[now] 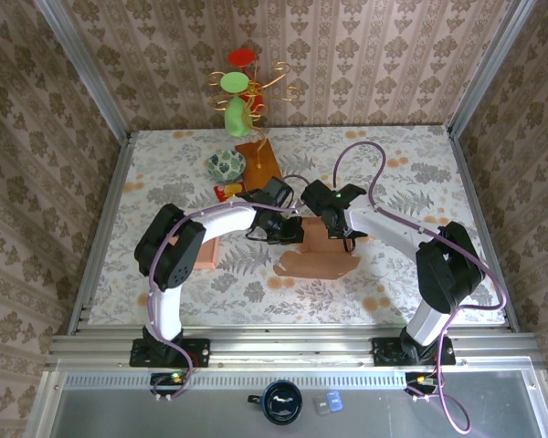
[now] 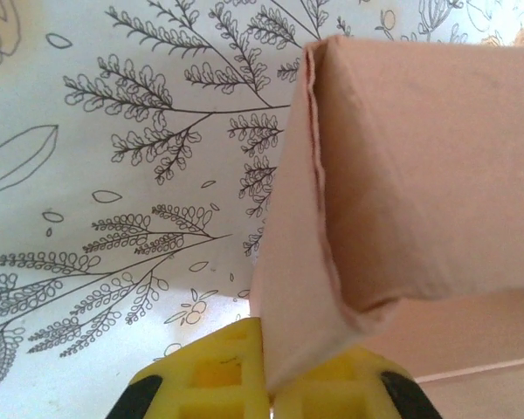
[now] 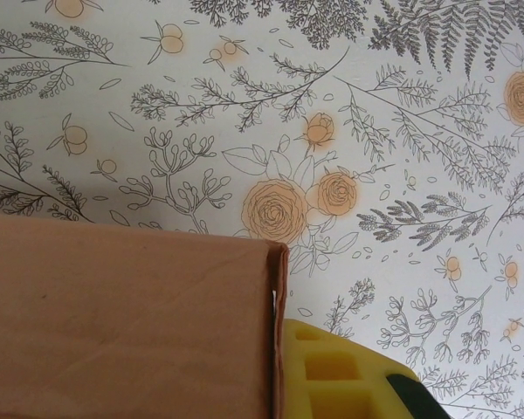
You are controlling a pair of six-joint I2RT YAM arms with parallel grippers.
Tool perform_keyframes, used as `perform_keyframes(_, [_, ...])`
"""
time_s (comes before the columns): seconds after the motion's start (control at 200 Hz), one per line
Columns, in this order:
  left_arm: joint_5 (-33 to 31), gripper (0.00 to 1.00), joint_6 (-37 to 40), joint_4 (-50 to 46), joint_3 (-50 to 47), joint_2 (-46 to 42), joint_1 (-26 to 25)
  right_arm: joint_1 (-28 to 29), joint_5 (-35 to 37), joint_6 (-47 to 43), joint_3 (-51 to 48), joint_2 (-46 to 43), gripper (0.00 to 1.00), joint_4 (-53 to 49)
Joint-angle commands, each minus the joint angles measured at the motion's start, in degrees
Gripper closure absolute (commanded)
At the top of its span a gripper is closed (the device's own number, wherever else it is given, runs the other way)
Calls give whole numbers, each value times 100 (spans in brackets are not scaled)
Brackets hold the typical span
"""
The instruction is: Fold the paper box
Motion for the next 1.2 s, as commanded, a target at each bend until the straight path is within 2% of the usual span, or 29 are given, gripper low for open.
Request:
perform_keyframes(0.0, [-1145,100,-322,-472,-266,198,-198,65,155,276,-47,-141,100,47])
perform_keyframes(0.115, [-1384,100,-472,-365,-372,106,-359,110,187,300,-81,-176,100,68])
perform_keyframes(0.215, [-1272,88,-579,-110,-480,103,-396,119,198,306,-112,-213,100,97])
perform_keyframes(0.285, [-1201,84,-620,-30,-500,143,-391,119,195,314,-129,-235,100,108])
perform_keyframes(0.52, [-1158,81,-629,58,-467,275,-393,145,177,288,-159,-286,100,163])
perform_keyframes(0.735, [-1505,92,-634,-61,-526,180,-408,171,214,252,-160,-316,100,163])
perform_keyframes(0.81, [-1684,91,-667,-168,-531,166,-434,180,213,267,-186,-312,100,166])
perform_keyframes(0.885, [-1840,82,-708,-301,-544,183,-463,197,211,284,-221,-308,100,180])
perform_keyframes(0.98, [-1966,82,-762,-316,-593,165,-474,209,204,305,-267,-308,100,191])
perform_keyframes(1.055, [-1991,87,-765,-320,-601,188,-473,220,203,324,-300,-317,100,209])
perform_keyframes(1.125, [-2033,100,-770,-313,-596,201,-492,232,206,331,-318,-333,100,216])
perform_keyframes(1.195, [-2043,100,-770,-244,-615,205,-501,241,210,333,-319,-333,100,234])
